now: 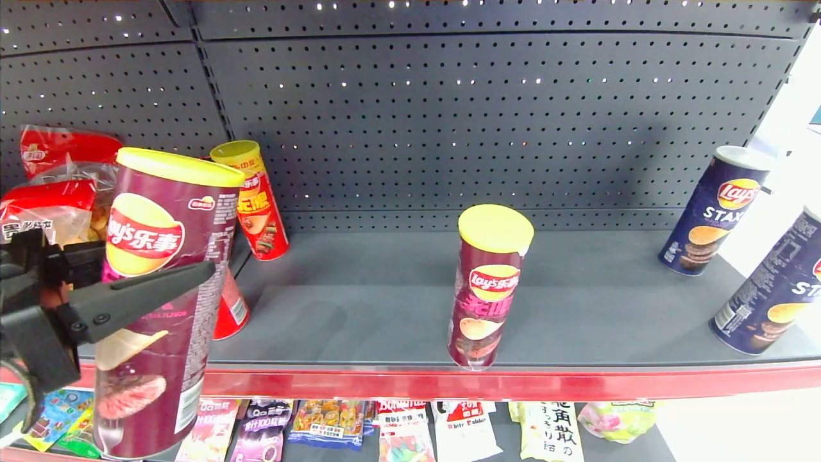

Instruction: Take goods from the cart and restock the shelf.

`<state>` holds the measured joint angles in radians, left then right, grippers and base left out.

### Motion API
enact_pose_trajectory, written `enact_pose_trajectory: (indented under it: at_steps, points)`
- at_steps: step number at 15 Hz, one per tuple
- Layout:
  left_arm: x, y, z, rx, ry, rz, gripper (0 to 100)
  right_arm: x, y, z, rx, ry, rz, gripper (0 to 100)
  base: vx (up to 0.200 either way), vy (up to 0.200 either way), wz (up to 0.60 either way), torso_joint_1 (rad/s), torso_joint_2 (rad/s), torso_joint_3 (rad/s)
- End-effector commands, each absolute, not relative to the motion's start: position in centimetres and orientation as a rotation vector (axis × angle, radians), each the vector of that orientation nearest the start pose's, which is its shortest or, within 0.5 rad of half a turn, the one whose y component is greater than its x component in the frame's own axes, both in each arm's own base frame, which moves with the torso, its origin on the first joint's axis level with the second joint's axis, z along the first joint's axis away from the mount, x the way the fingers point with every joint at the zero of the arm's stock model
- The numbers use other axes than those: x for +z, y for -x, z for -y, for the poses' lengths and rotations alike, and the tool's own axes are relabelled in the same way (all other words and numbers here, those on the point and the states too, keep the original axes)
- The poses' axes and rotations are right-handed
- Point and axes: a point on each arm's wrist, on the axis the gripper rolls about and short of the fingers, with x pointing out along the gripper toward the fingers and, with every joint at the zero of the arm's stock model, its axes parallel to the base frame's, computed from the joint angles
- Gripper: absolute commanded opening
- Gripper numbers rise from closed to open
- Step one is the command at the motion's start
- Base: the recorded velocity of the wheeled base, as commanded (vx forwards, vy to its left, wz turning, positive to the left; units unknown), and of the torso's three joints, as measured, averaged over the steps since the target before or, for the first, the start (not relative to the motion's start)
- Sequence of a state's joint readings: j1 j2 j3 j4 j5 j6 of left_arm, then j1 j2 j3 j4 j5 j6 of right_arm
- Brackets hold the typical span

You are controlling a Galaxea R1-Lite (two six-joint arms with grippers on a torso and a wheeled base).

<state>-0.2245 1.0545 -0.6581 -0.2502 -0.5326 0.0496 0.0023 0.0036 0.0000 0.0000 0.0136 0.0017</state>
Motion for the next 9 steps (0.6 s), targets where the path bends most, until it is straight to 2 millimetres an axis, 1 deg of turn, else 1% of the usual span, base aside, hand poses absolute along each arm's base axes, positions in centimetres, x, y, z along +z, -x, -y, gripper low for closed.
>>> enact_pose_trajectory:
  at_steps: [1,2,3,4,5,6,8,9]
  points:
    - [24.1,-15.2,5.2,-0.793,-0.029,-0.163,0,7.6,2.3,0.0,0.017,-0.002,-0.003,100,0.0,0.0,0.0,0.0,0.0,0.0]
    - [23.9,-16.0,5.6,-0.802,-0.03,-0.155,0,7.6,2.3,0.0,0.017,-0.002,-0.003,100,0.0,0.0,0.0,0.0,0.0,0.0]
    - [23.7,-16.7,6.5,-0.835,-0.036,-0.141,0,7.6,2.3,0.0,0.017,-0.002,-0.003,100,0.0,0.0,0.0,0.0,0.0,0.0]
    - [23.2,-17.9,7.5,-0.843,-0.041,-0.132,0,7.6,2.3,0.0,0.015,-0.002,-0.003,100,0.0,0.0,0.0,0.0,0.0,0.0]
    - [23.2,-17.9,7.5,-0.843,-0.041,-0.132,0,7.6,2.3,0.0,0.015,-0.002,-0.003,100,0.0,0.0,0.0,0.0,0.0,0.0]
    - [22.4,-21.2,8.6,-0.833,-0.046,-0.072,0,7.6,2.3,0.0,0.017,-0.002,-0.003,100,0.0,0.0,0.0,0.0,0.0,0.0]
    - [21.9,-25.0,9.9,-0.833,-0.044,0.024,0,7.6,2.3,0.0,0.015,-0.002,-0.003,100,0.0,0.0,0.0,0.0,0.0,0.0]
    - [21.9,-25.0,9.9,-0.833,-0.044,0.024,0,7.6,2.3,0.0,0.015,-0.002,-0.003,100,0.0,0.0,0.0,0.0,0.0,0.0]
